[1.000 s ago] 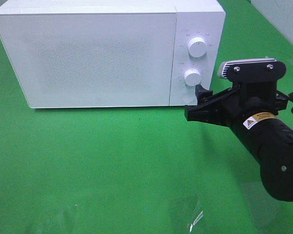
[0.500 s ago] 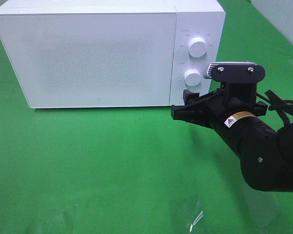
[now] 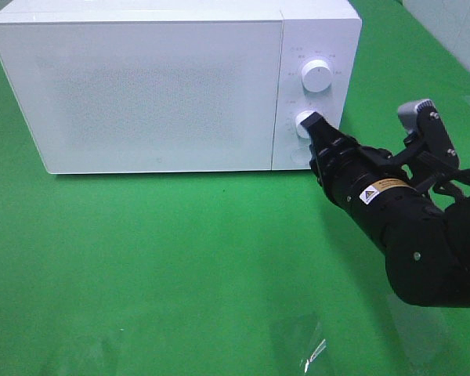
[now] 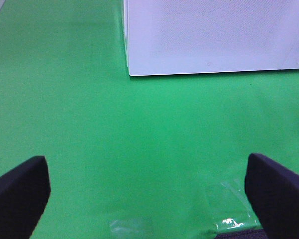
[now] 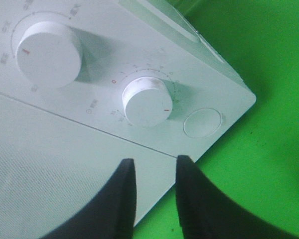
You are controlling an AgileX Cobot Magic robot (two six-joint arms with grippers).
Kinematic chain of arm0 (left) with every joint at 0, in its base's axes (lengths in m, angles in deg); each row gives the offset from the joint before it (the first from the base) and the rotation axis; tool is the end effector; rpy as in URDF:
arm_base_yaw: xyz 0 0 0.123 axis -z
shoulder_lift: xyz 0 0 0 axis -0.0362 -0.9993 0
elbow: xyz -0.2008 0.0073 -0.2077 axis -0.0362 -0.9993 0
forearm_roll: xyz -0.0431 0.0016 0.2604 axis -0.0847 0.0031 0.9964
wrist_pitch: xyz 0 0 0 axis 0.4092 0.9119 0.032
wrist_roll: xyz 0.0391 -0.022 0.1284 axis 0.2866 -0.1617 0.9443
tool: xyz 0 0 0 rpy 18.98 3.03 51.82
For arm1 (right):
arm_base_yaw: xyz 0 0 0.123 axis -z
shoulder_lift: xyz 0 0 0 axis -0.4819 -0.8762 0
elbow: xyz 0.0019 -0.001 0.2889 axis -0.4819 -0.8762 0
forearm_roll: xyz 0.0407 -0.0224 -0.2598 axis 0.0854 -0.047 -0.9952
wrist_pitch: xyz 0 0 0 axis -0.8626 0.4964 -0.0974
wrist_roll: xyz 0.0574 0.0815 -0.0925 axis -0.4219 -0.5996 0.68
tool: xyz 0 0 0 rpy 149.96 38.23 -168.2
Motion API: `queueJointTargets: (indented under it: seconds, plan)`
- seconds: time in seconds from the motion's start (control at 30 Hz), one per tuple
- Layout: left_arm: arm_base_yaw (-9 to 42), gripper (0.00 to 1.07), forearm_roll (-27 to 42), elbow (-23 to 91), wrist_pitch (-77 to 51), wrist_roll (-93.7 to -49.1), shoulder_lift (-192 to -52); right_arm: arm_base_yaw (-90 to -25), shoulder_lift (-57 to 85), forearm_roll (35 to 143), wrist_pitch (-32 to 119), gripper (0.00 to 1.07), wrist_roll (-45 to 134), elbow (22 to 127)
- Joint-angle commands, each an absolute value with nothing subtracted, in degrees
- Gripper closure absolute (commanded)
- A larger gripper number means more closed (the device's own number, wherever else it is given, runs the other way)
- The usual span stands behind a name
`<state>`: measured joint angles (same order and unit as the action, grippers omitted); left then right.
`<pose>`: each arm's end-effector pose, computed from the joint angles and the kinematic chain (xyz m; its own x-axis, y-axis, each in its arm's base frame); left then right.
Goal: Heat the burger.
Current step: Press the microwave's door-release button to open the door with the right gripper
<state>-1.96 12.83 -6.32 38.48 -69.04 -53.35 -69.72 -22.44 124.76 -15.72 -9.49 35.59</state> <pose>0.0367 -0.0195 0.2686 -0.4436 0.0309 -0.8957 0.1436 0.9889 -0.0371 0.2952 0.1623 0.1187 -0.2335 0.8459 -0.4795 0.1024 0.5117 0.8530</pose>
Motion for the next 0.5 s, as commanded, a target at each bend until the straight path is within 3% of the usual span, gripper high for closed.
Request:
queueJointTargets:
  seconds: [0.03, 0.13, 0.3, 0.5]
  plan:
    - [-2.13, 0.08, 12.60, -6.38, 37.90, -68.93, -52.43, -69.72, -22.33, 124.30, -15.55, 0.91, -23.87, 35.87]
    - [-2.13, 0.08, 12.60, -6.38, 37.90, -68.93, -52.43, -69.72, -22.33, 124.42, -15.55, 0.93, -26.10, 35.87]
    - [-2.13, 0.08, 12.60, -6.38, 37.90, -68.93, -52.43, -69.72, -22.44, 124.48, -15.32, 1.07, -34.24, 35.87]
    - [-2.13, 0.08, 12.60, -6.38, 37.90, -68.93, -52.43, -69.66, -22.50, 124.48, -13.60, 1.07, -35.15, 35.93]
